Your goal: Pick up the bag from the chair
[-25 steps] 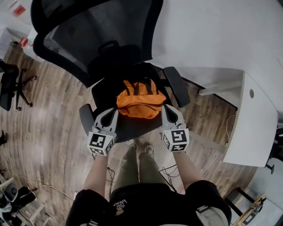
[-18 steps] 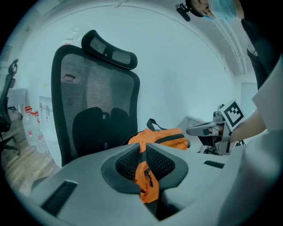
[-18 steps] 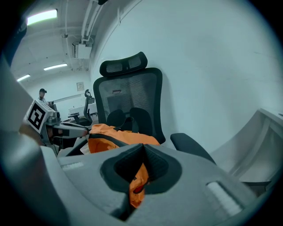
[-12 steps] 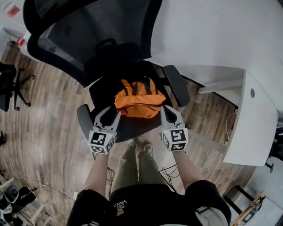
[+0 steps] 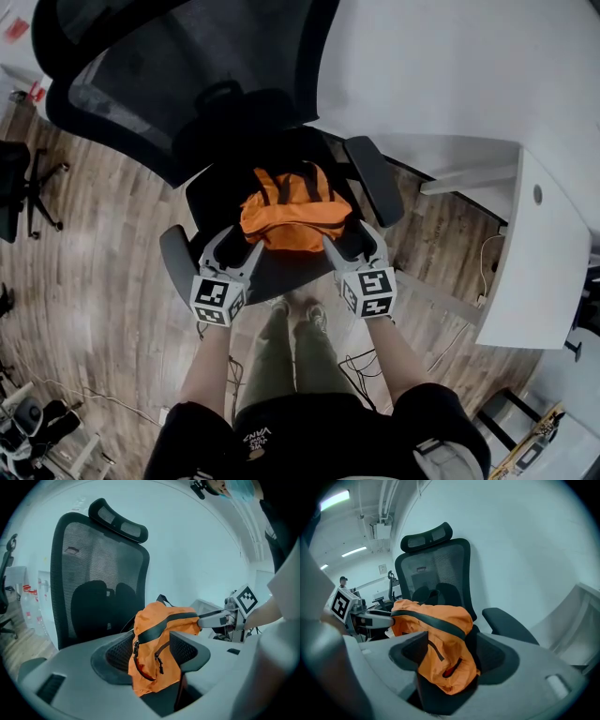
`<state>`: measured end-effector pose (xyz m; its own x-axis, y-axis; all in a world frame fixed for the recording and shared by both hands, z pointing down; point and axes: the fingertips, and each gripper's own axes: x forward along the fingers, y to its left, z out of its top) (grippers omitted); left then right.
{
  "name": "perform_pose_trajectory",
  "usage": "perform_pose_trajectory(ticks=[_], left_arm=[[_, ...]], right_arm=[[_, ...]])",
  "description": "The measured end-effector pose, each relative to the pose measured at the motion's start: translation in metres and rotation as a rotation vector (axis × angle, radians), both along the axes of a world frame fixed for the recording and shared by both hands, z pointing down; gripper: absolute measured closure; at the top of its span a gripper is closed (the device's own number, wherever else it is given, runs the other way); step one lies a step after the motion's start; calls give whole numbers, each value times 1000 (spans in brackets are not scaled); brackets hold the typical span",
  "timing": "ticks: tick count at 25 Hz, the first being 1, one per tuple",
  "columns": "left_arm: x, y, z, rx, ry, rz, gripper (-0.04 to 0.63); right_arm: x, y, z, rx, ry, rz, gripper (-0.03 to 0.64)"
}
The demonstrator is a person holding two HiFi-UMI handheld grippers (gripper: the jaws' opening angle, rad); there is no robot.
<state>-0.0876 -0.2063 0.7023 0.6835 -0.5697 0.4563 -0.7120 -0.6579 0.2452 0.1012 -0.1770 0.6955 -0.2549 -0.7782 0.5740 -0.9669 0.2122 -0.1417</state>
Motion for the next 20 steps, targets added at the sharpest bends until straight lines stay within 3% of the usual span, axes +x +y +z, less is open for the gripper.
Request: perform_pose_trajectory(ticks=[15, 20], left_arm=[[14, -14, 14, -13, -23, 39, 352], [12, -16, 14, -9, -34, 37, 397]], right_arm=[[-13, -15, 21, -39, 1, -34, 302], [-12, -16, 22, -34, 31, -32, 443]])
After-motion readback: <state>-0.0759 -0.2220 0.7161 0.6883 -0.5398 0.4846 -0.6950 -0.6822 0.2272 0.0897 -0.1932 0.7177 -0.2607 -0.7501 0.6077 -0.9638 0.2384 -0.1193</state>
